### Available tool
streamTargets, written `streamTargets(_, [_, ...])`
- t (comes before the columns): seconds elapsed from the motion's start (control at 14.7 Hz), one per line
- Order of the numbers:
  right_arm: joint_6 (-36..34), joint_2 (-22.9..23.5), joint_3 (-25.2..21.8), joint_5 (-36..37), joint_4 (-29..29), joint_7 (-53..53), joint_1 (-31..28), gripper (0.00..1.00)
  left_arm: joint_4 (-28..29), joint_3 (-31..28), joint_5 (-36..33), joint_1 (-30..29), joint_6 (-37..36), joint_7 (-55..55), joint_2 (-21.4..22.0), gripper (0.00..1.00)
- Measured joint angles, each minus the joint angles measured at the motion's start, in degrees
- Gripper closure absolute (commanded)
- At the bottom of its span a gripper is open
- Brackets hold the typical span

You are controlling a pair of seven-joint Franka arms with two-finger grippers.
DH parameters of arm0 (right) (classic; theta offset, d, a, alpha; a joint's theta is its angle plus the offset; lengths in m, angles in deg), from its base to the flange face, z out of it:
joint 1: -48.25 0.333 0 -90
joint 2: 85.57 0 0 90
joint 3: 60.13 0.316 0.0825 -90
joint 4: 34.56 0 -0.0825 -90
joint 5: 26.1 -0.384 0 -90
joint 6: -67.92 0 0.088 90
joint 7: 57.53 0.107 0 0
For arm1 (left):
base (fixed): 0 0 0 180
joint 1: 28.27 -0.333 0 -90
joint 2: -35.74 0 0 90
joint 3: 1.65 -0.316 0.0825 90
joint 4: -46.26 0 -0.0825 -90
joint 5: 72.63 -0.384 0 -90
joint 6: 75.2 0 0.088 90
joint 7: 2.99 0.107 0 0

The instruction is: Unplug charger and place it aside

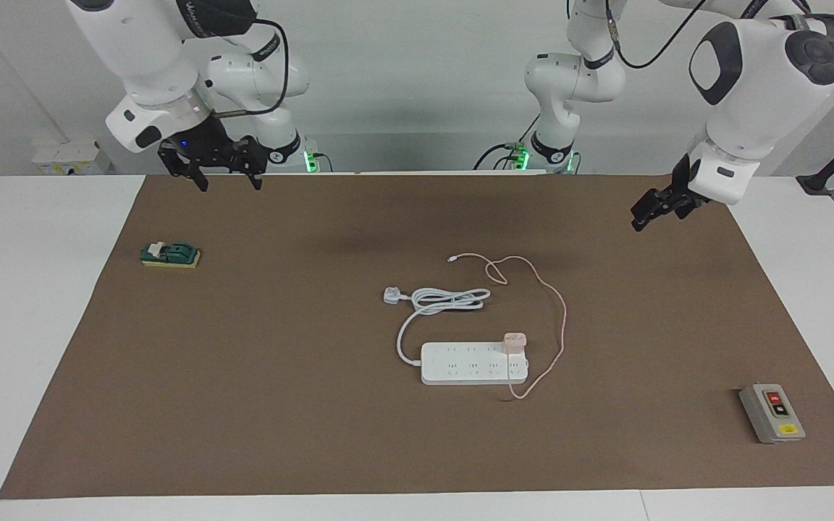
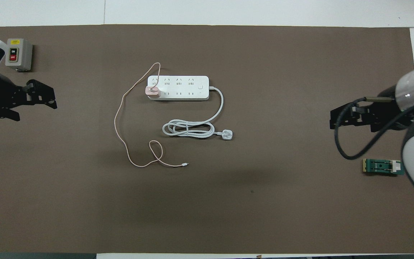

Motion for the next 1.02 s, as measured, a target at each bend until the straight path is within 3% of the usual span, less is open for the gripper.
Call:
streamTargets(0.2, [4.8, 4.6, 0.1, -4.7, 0.1, 13.3, 3.4, 0.00, -4.0, -0.1, 0.7, 0.0, 2.0, -10.4, -5.0, 0.00])
streamTargets(0.41, [11.8, 10.3, 0.1, -9.0, 0.1, 26.5, 7.2, 0.00, -4.7, -0.3, 0.8, 0.0, 5.6, -18.7, -6.2, 0.00])
streamTargets(0.75, [23.3, 20.0, 0.1, -17.2, -0.6, 42.5, 11.9, 0.00, -8.8, -1.1, 1.1, -0.1, 7.0, -21.0, -7.4, 0.00])
streamTargets(1.02, [31.9, 30.5, 0.1, -18.6, -6.6, 55.1, 16.0, 0.00, -11.6, -0.6, 1.1, 0.2, 7.0, -23.0, -9.1, 0.00])
